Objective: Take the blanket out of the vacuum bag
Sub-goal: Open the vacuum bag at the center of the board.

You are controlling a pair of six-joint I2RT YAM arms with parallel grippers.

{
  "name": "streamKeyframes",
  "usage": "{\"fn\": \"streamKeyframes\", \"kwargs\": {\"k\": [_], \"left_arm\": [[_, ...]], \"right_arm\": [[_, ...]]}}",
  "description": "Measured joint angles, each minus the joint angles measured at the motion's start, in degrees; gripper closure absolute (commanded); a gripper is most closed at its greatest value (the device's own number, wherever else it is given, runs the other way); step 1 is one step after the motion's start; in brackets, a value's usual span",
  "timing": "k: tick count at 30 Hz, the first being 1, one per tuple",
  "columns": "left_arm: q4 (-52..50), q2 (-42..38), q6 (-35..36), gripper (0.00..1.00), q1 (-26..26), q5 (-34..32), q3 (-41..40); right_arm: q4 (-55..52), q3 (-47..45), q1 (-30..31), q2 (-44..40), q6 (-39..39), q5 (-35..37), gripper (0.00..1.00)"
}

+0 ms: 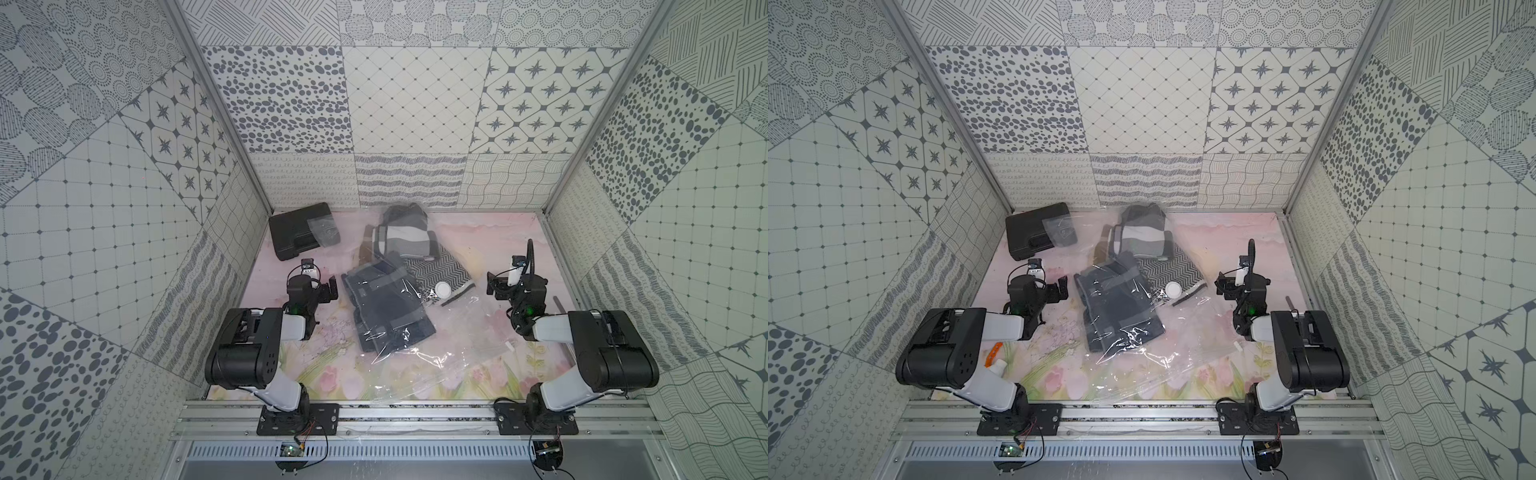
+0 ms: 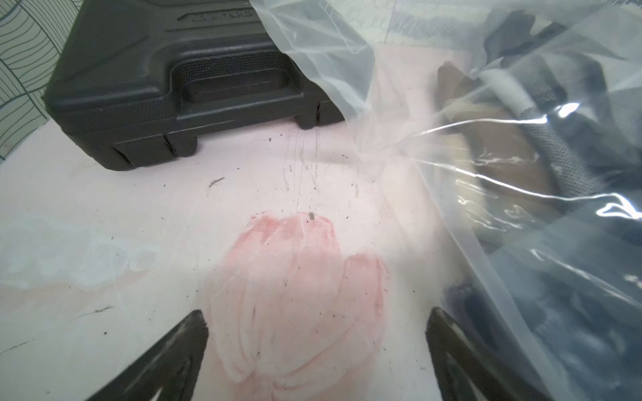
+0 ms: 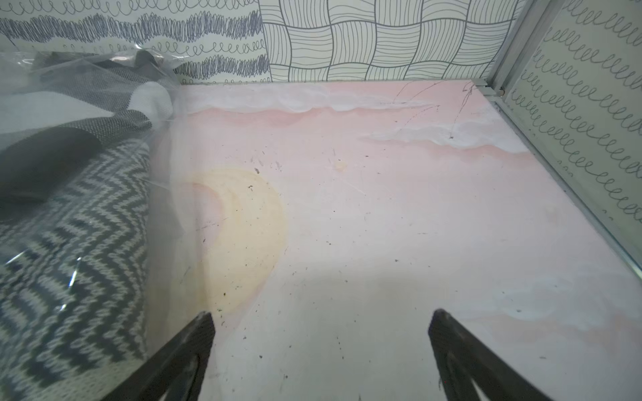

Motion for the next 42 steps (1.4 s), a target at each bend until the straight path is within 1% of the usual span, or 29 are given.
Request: {"fn": "streamKeyframes", "kwargs": {"k": [22,24,26,27,29,31,33,35,37,39,42], "left_arm": [[0.0,0.0,0.0,0.01,0.0,0.0,0.0],[0.0,0.0,0.0,0.04,0.0,0.0,0.0],[-1.3,-1.3,0.4,0.09,-0.1,0.2,0.3],[-3.2,-3.0,0.5,0.09,-0.4,0.2,0.9],[-7.2,-8.0,0.9,0.09,-1.6,0.0,3.0],[-11.1,-14.9,1.1,0.11,-3.8,-0.2,5.7],[-14.8,-21.4,1.0,0.15,-7.0,-0.1,8.9],[-18.8,-26.4,0.4,0.20,-11.2,0.8,12.5],[-23.5,-28.2,-0.4,0.21,-15.9,3.1,17.0],[-29.9,-27.6,-1.0,0.22,-23.1,4.9,22.1],[-40.9,-23.8,-0.4,0.22,-39.1,3.7,28.8]], "right_arm": [[0.0,0.0,0.0,0.0,0.0,0.0,0.01],[0.0,0.0,0.0,0.0,0.0,0.0,0.01],[-0.1,0.0,0.0,0.0,0.1,0.4,0.01],[-1.1,0.3,0.1,-0.5,0.2,0.9,0.01],[-6.8,1.9,0.4,-3.1,0.2,1.5,0.01],[-12.0,4.7,1.1,-7.3,0.1,2.4,0.01],[-17.2,8.1,2.4,-12.3,0.4,3.0,0.01],[-22.4,11.1,4.0,-17.3,1.8,4.1,0.01],[-29.2,13.7,5.5,-22.1,5.2,6.3,0.01],[-37.3,15.8,6.6,-26.3,9.9,7.5,0.01],[-47.7,15.5,7.3,-31.9,17.2,7.6,0.01]]}}
